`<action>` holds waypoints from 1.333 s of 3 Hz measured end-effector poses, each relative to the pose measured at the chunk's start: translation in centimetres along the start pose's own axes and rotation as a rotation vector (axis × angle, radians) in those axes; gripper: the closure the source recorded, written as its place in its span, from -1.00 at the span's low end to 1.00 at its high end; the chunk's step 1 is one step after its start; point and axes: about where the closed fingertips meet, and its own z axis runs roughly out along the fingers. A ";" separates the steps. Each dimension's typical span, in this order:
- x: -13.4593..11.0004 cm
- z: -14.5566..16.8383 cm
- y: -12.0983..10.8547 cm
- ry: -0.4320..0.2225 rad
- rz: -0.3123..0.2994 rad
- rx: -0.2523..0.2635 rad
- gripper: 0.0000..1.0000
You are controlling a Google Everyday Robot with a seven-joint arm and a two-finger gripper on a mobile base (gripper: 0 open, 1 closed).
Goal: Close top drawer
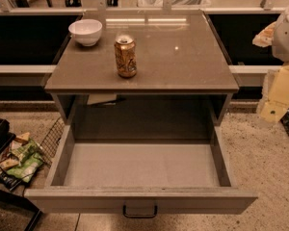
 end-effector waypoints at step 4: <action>8.0 7.3 8.8 0.070 0.158 -0.023 -0.65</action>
Offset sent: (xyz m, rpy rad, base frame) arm -0.0402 -0.0397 -0.0639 -0.0341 0.1002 -0.1645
